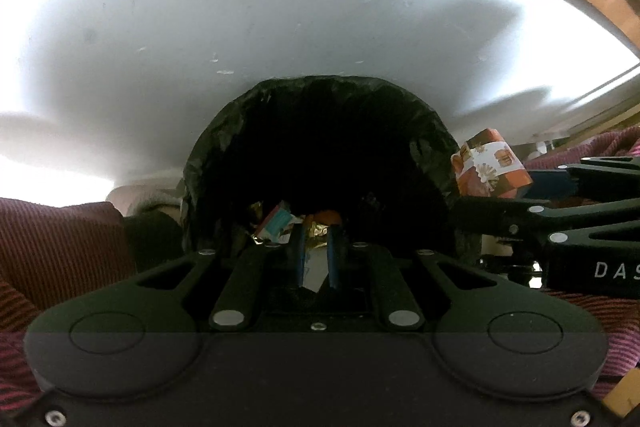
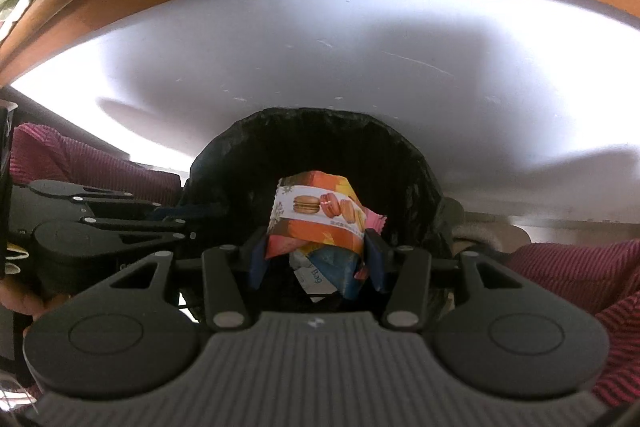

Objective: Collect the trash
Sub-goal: 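Open the right tool to drop the macaron bag into the bin, then raise both tools back toward the trash pile on the bed, then grasp the white-green wrapper with the left tool while the right tool grasps the clear green bag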

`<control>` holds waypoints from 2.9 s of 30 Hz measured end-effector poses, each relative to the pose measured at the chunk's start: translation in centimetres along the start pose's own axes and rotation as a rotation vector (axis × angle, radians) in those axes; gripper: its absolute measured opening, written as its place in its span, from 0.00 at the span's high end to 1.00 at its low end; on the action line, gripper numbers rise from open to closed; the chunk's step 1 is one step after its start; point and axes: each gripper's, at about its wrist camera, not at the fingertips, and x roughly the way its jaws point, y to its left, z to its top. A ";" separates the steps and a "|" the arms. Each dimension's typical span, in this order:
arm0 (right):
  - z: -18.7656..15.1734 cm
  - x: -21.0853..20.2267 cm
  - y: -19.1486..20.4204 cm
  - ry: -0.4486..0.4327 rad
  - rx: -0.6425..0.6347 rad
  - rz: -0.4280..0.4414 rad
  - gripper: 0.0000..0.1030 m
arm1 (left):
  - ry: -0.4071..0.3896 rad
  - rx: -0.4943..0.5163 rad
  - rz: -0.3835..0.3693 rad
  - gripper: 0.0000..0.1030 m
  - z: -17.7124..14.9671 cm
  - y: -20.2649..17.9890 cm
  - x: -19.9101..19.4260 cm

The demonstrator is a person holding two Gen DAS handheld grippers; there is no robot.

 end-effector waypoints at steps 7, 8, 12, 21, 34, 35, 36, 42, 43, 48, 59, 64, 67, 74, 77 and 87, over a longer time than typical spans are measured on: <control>-0.1 0.0 0.1 -0.010 0.001 -0.001 0.36 | -0.001 0.005 0.009 0.85 0.0 -0.2 0.0; -0.1 0.1 0.1 -0.010 0.001 -0.002 0.33 | -0.001 0.005 0.012 0.82 0.0 -0.2 0.0; 0.1 0.0 0.0 -0.011 0.004 -0.002 0.31 | 0.000 -0.001 0.017 0.67 0.1 -0.2 0.0; 0.2 -0.3 -0.2 -0.015 0.022 -0.005 0.20 | -0.009 0.014 0.038 0.47 0.1 -0.4 -0.4; 0.7 -2.6 0.6 -0.082 -0.031 -0.009 0.20 | -0.083 0.058 0.029 0.37 0.2 -1.3 -3.1; 0.9 -3.3 0.9 -0.098 -0.049 0.003 0.20 | -0.110 0.065 0.022 0.37 0.1 -1.4 -4.0; 1.0 -4.1 1.1 -0.111 -0.062 0.018 0.20 | -0.143 0.071 0.013 0.37 0.1 -1.4 -4.9; 3.2 -10.2 2.6 -0.252 -0.193 0.109 0.19 | -0.429 0.127 -0.044 0.22 0.1 -1.0 -12.5; 3.7 -11.2 2.8 -0.278 -0.217 0.114 0.18 | -0.469 0.136 -0.047 0.21 0.2 -0.9 -13.6; 6.4 -15.3 3.5 -0.434 -0.273 0.117 0.16 | -0.692 0.150 -0.019 0.14 1.9 -0.2 -18.3; 15.6 -16.4 2.3 -0.686 -0.176 -0.050 0.16 | -0.862 0.060 0.041 0.33 12.8 2.8 -20.4; 21.0 -14.6 1.0 -0.649 -0.065 0.033 0.26 | -0.840 0.059 0.030 0.56 18.2 2.1 -18.3; 24.5 -13.1 0.4 -0.625 -0.018 0.062 0.34 | -0.809 0.052 0.031 0.64 21.6 1.6 -16.7; 29.5 -7.9 0.7 -0.525 -0.029 -0.005 0.40 | -0.786 0.105 0.033 0.64 25.6 0.5 -13.7; 30.0 -6.0 0.1 -0.482 -0.003 -0.021 0.55 | -0.758 0.089 0.027 0.62 26.8 0.5 -12.4; 27.2 -7.5 -2.2 -0.510 0.028 0.018 0.74 | -0.716 0.088 0.041 0.67 27.0 0.4 -11.6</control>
